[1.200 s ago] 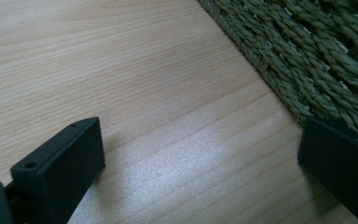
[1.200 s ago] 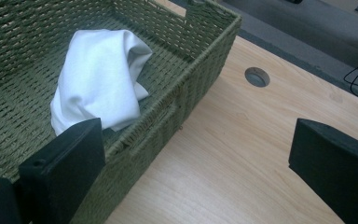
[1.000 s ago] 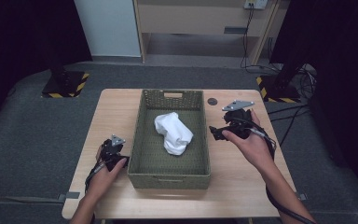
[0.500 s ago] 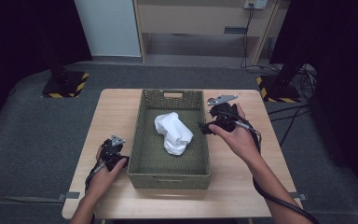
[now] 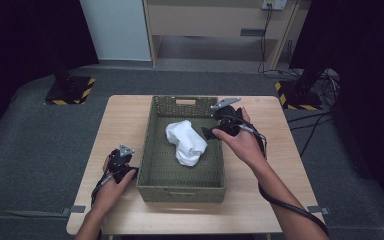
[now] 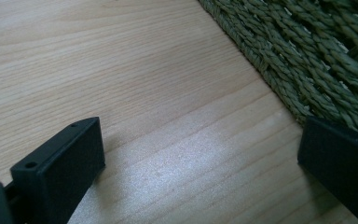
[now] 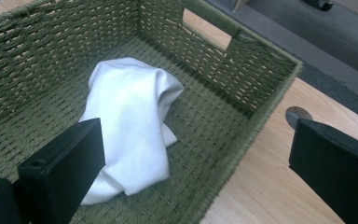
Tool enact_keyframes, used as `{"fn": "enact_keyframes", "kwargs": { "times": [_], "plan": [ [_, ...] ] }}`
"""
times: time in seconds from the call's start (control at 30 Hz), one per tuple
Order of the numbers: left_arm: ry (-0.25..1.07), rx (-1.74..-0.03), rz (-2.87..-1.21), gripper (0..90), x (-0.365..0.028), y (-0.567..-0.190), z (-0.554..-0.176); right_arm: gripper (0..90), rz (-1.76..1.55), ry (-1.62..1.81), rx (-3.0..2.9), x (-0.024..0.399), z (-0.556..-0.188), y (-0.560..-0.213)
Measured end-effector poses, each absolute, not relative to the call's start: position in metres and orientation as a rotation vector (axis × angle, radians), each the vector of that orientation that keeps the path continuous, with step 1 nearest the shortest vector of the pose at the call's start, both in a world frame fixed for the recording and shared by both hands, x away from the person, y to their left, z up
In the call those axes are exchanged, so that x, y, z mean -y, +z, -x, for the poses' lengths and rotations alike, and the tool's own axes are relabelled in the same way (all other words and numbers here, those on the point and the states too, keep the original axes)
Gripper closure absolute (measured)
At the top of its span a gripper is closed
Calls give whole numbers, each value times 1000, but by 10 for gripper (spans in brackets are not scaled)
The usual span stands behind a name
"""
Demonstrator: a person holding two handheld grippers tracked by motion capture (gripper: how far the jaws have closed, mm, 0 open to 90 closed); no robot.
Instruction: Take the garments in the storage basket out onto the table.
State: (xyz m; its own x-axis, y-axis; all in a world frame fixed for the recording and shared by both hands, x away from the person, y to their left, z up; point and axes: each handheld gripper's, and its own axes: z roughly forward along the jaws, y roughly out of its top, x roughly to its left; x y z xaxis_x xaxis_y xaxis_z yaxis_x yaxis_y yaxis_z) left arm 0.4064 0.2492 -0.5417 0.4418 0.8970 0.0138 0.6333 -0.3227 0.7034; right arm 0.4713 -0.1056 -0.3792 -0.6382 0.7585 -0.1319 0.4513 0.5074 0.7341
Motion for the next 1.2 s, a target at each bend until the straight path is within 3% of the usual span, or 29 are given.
{"fn": "enact_keyframes", "kwargs": {
  "times": [0.5, 1.2],
  "plan": [
    [542, -1279, -2068, 0, -249, -542, -406, 29, -976, 925, -2371, 62, -496, -398],
    [542, -1278, -2068, 0, -249, -542, -406, 30, -1031, 958, -2402, 35, -513, -421]
  ]
}}
